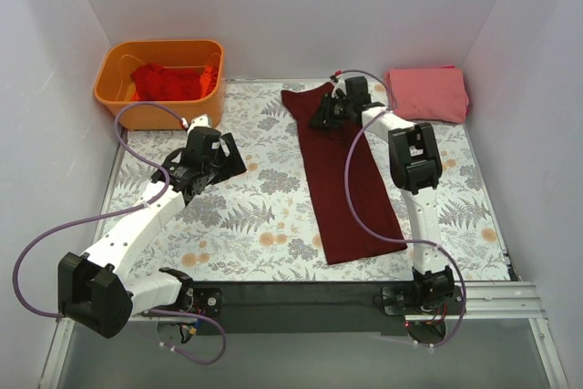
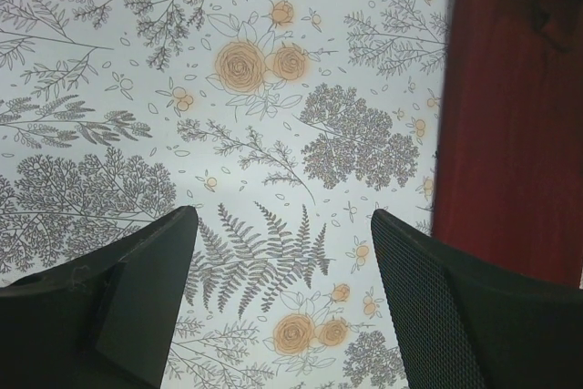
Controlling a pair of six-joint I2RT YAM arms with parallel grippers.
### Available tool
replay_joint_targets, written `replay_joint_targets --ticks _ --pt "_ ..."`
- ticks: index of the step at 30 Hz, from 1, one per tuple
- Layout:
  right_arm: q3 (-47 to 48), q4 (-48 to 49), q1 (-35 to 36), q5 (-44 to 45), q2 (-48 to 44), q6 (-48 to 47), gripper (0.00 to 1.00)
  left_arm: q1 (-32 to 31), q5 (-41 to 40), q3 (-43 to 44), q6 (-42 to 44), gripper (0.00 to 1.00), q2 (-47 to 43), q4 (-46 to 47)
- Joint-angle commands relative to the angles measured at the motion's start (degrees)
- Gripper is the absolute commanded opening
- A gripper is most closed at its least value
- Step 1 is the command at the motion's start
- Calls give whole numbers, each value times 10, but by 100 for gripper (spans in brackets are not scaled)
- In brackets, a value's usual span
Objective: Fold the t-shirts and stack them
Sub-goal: Fold the tshirt
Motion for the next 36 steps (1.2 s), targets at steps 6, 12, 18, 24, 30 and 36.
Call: replay_joint_targets --ticks 6,12,18,24,30,36 --pt "-99 -20 -10 10 -180 -62 42 1 26 -7 -20 76 -15 -7" --pt "-343 -110 20 119 -374 -111 38 1 74 -31 -35 77 -34 -18" --pt "-491 -216 115 239 -494 -114 35 0 114 -60 -51 77 -34 -35" --pt "-539 -269 196 291 -522 -91 33 -3 130 -75 -67 76 -33 -35" --pt "-512 -284 272 284 -469 -78 32 -3 150 -75 -74 75 -10 -42" --pt "-447 -303 346 233 -357 -71 32 -4 135 -68 -75 74 -9 -71"
